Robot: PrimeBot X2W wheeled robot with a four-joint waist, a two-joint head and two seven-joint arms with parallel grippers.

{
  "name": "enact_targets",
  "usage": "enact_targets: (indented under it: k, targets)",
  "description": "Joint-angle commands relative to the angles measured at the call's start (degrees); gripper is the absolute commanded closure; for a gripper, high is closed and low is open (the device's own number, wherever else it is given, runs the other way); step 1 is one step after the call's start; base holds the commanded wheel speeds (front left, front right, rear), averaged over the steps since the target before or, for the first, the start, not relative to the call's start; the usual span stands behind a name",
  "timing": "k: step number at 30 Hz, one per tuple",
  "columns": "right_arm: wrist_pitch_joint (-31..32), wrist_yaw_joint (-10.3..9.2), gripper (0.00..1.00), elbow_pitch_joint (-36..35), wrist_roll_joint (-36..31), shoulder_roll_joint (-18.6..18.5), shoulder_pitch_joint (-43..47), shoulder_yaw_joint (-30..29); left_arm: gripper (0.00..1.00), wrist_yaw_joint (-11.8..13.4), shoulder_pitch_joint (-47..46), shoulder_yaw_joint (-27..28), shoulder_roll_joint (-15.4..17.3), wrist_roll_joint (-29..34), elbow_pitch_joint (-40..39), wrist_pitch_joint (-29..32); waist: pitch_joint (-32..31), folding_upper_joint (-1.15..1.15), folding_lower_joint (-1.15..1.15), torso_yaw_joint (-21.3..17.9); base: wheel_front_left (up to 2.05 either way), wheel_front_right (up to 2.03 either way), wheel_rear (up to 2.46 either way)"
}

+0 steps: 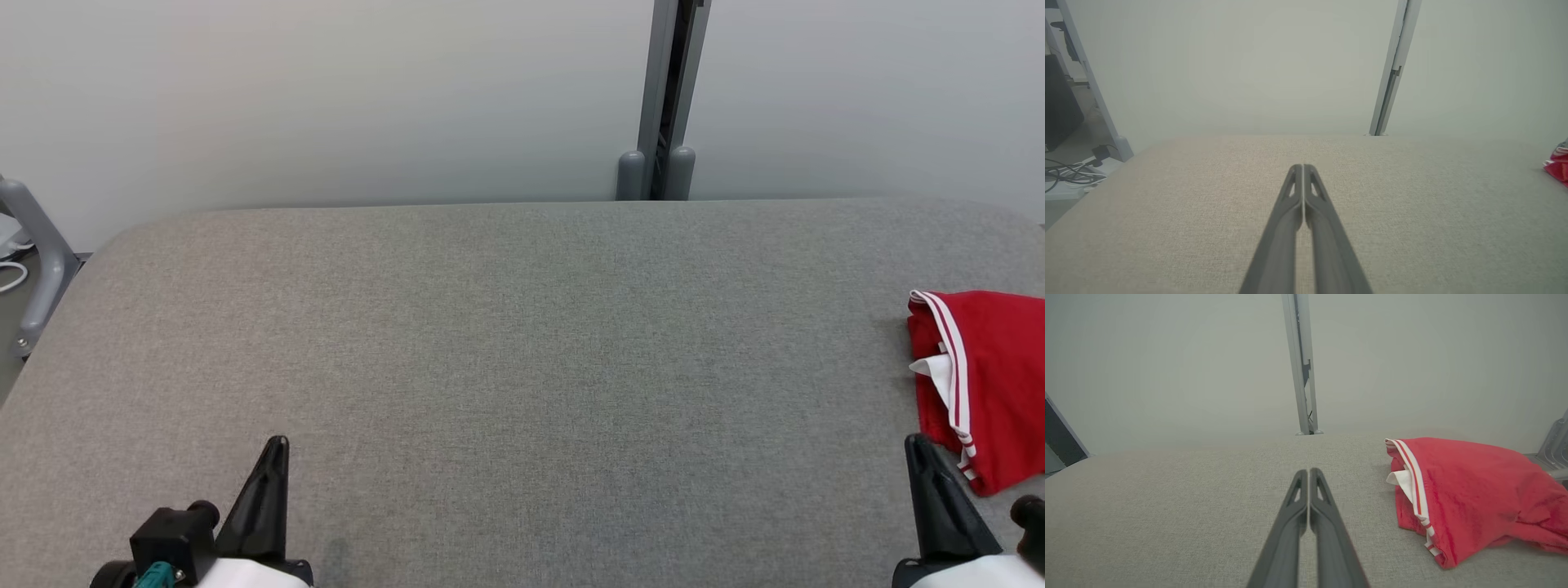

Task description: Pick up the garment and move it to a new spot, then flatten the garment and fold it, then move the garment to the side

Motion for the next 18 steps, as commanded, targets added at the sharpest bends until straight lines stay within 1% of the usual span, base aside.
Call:
enact_targets:
  k: [1, 18]
  targets:
    - [-0.4, 0.00, 1.00, -0.6, 2.1, -0.3, -0.4, 0.3, 1.00, -0.3, -1.0, 0.8, 0.2, -1.9, -0.4, 0.6, 0.0, 0.00, 0.00, 0.0, 0.00, 0.00, 0.00]
    - [-2.8, -0.01, 1.00, 1.7, 19.8, -0.5, -2.2, 3.4, 1.00, -2.9, -4.0, 6.7, -1.1, -18.0, 2.9, 7.2, 0.2, 0.00, 0.00, -0.7, 0.00, 0.00, 0.00]
